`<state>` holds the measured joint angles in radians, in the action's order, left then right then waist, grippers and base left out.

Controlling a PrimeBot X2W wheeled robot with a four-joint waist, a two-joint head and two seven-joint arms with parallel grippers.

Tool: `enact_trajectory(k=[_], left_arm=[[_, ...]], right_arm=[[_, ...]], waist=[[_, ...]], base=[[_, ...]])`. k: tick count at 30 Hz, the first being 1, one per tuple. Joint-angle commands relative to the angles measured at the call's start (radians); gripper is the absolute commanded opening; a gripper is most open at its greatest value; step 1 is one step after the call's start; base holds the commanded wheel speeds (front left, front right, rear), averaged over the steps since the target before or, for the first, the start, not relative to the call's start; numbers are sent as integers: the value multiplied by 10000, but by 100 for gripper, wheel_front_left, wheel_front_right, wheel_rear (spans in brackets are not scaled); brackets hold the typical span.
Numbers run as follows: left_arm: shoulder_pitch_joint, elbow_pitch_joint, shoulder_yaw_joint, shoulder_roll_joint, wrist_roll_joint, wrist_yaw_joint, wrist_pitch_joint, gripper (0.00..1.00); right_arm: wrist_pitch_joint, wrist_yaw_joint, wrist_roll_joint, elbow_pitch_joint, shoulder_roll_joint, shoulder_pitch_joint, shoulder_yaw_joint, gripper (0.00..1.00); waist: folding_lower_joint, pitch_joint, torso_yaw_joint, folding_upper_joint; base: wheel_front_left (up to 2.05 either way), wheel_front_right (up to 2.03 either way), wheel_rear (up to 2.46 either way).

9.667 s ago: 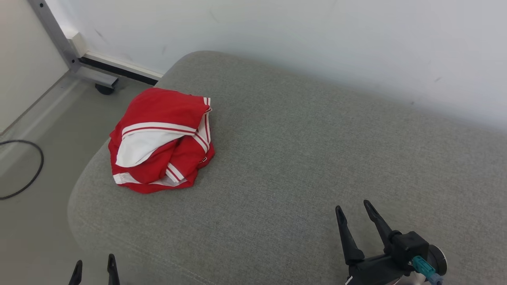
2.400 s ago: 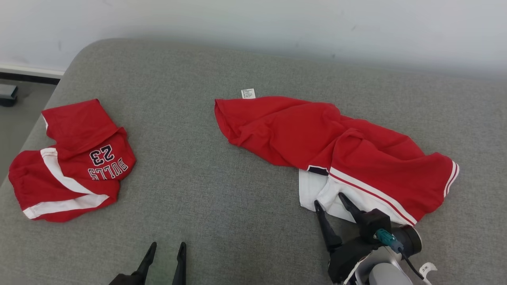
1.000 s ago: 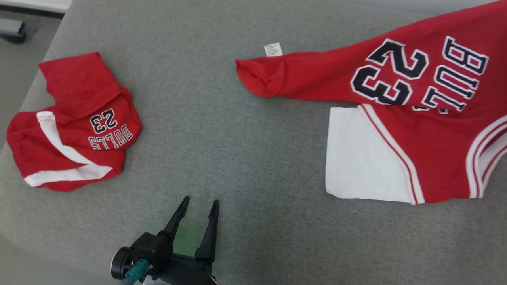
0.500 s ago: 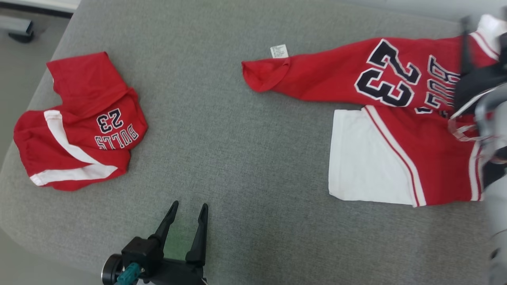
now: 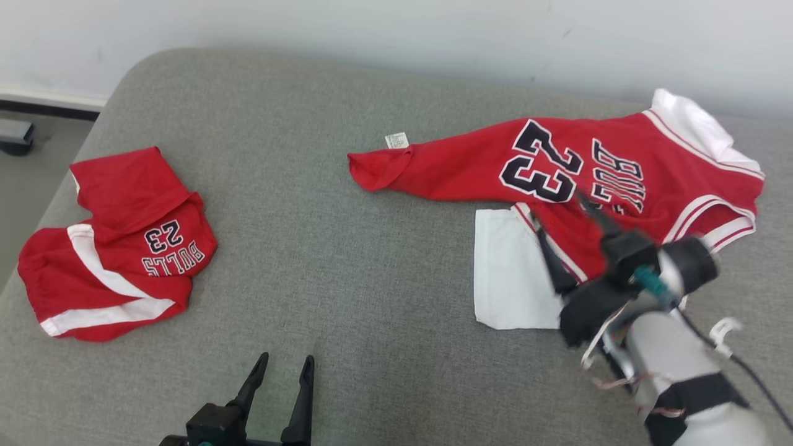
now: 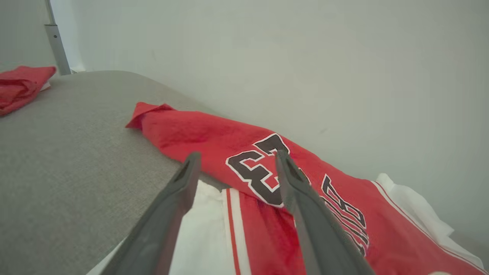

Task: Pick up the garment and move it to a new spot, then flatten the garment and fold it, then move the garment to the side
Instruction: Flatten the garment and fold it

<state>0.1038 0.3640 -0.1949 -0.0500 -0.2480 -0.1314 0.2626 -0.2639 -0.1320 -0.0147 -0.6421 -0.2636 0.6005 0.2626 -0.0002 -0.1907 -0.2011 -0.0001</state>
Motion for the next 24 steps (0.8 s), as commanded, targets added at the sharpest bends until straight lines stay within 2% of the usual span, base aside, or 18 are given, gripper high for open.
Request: enact_trajectory(k=[1, 6, 8, 9, 12, 15, 22, 23, 24], left_arm=[[-169, -3, 65, -6, 23, 14, 34, 100], [-321, -21, 114, -6, -4, 14, 34, 100], [-424, -20, 99, -7, -75, 14, 34, 100], [-424, -20, 99, -7, -75, 14, 34, 100], [-358, -59, 43, -5, -126, 14, 34, 100], [-244, -90, -10, -7, -180, 14, 34, 100], [-173, -131, -40, -4, -260, 14, 34, 100], [-167, -138, -46, -4, -259, 14, 34, 100], [-168, -140, -37, -5, -268, 14, 34, 100]], right_arm=[[-3, 25, -469, 181, 36, -445, 473, 100], [-4, 25, -1287, 209, 97, -1334, 1883, 100], [-4, 25, -1615, -157, 138, -1607, 2750, 100], [-4, 25, -1615, -157, 138, -1607, 2750, 100], [-4, 25, -1944, -615, 182, -1581, 3574, 100], [-4, 25, -2037, -1149, 175, -1204, 3876, 100], [5, 25, -1639, -2154, 400, -819, 3705, 99], [12, 25, -1600, -2223, 417, -816, 3689, 89], [14, 25, -1566, -2287, 436, -836, 3672, 50]], waist=[[2, 325, 180, 1], [2, 507, 191, 1], [2, 562, 172, 1], [2, 562, 172, 1], [2, 515, 93, 1], [2, 387, -16, 1], [2, 143, -238, 1], [2, 123, -250, 1], [2, 110, -255, 1]], base=[[0, 0, 0], [0, 0, 0], [0, 0, 0], [0, 0, 0], [0, 0, 0], [0, 0, 0], [0, 0, 0], [0, 0, 0], [0, 0, 0]])
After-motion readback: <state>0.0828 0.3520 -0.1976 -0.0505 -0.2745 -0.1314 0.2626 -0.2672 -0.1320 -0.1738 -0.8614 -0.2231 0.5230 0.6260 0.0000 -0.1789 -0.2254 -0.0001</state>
